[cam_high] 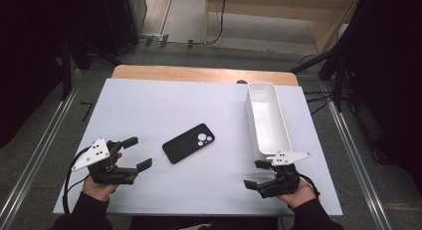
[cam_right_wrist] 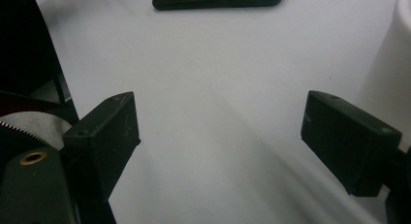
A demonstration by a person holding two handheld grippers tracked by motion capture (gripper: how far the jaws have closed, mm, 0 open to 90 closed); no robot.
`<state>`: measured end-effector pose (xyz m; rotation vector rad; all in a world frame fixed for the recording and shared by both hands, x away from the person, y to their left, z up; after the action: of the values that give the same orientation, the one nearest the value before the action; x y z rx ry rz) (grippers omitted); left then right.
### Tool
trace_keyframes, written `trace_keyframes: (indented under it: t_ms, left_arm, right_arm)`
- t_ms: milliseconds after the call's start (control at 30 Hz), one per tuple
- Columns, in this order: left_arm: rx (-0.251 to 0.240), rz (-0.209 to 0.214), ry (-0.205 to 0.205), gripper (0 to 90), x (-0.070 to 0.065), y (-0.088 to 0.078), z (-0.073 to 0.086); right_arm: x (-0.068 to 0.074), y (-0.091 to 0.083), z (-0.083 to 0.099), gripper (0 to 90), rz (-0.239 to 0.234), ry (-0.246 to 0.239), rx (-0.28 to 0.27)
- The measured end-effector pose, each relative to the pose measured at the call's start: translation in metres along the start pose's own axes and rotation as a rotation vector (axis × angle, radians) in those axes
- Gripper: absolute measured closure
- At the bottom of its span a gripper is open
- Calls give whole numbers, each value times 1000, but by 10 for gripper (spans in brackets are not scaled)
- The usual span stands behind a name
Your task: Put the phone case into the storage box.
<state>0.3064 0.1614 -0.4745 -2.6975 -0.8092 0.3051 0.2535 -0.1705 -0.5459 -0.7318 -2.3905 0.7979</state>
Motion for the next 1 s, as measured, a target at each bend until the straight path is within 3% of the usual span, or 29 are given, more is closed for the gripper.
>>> trace_keyframes:
  t_ms: [567, 800, 1000]
  left_arm:
    - [0, -7, 16, 117, 5, 22, -3]
    - [3, 11, 48, 117, 0, 34, -5]
    - [-15, 18, 42, 117, 1, 39, -9]
  right_arm:
    - [0, 0, 1, 123, 1, -2, 3]
    - [0, 0, 1, 123, 1, -9, 3]
    - [0, 1, 1, 123, 2, -10, 3]
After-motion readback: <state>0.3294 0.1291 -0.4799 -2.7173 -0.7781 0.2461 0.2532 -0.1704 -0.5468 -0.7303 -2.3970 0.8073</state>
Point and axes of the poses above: each handheld gripper's, and its own axes: y roughly forward along the jaws, z roughly out of its underside, x roughly to its left, the point moved 10 cm from there along y, roughly forward along the jaws, and after that the axes turned 5 degrees about x, right-handed, at the moved point
